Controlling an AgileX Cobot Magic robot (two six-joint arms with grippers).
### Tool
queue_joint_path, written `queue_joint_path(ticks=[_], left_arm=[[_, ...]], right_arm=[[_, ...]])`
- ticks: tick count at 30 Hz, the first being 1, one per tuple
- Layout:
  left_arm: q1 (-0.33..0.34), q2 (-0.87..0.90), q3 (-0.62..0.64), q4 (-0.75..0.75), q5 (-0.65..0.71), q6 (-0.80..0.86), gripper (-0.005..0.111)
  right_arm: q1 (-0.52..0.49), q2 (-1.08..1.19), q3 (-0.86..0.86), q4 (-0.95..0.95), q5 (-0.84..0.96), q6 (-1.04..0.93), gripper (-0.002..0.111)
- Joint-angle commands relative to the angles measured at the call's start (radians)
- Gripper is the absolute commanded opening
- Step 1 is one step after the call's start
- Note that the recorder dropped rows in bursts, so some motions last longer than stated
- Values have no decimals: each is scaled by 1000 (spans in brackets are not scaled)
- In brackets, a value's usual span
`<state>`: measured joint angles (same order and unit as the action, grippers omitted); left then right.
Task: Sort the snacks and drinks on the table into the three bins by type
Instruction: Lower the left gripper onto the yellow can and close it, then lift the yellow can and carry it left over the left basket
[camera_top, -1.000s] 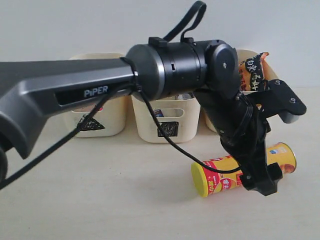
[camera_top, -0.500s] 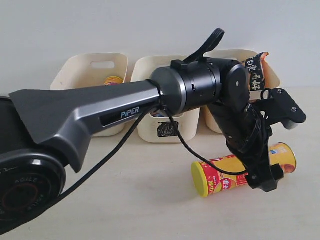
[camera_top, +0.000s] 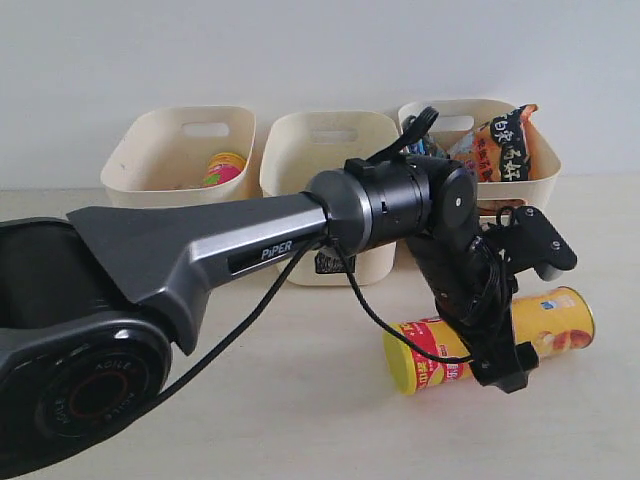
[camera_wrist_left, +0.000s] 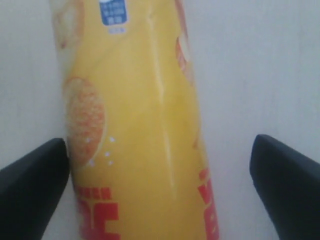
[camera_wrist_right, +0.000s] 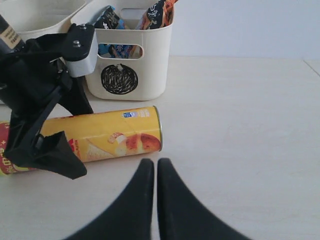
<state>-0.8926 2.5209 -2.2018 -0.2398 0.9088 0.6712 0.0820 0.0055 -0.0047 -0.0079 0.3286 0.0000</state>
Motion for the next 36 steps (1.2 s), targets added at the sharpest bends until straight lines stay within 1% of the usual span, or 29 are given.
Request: queue_joint_path(ticks=[1, 3, 4, 5, 6, 7, 10, 14, 16, 20, 23, 26, 28, 33, 36], left_arm=[[1, 3, -9, -3, -41, 3, 75], [1, 3, -9, -3, -43, 3, 60], [1, 3, -9, -3, -43, 3, 39], [1, 3, -9, -3, -43, 3, 24], [1, 3, -9, -3, -43, 3, 12], [1, 3, -9, 0, -43, 9, 5], [1, 1, -9, 0, -41, 7, 4], [1, -44, -9, 0, -25, -5, 4], [1, -85, -9, 0, 3, -5, 4], [1, -167, -9, 4, 17, -27, 4], [1, -220, -9, 60, 47, -97, 4], [1, -274, -5, 188, 108, -205, 4], [1, -311, 28, 252, 120, -238, 4], [2, -419, 177, 255, 104, -240, 4], [14, -506, 283, 260, 48, -253, 4]], right_arm=[[-2, -5, 5, 1, -7, -7, 0], [-2, -5, 5, 1, -7, -7, 0], [-2, -5, 5, 1, -7, -7, 0], [-2, -5, 5, 1, -7, -7, 0], [-2, -5, 5, 1, -7, -7, 0], [-2, -5, 5, 1, -7, -7, 0], [-2, -5, 5, 1, -7, -7, 0], [-2, -5, 5, 1, -7, -7, 0], [-2, -5, 5, 1, -7, -7, 0], [-2, -5, 5, 1, -7, -7, 0], [-2, -5, 5, 1, -7, -7, 0], [-2, -5, 5, 1, -7, -7, 0], [-2, -5, 5, 1, -7, -7, 0], [-2, -5, 5, 1, -7, -7, 0], [-2, -5, 5, 1, -7, -7, 0]])
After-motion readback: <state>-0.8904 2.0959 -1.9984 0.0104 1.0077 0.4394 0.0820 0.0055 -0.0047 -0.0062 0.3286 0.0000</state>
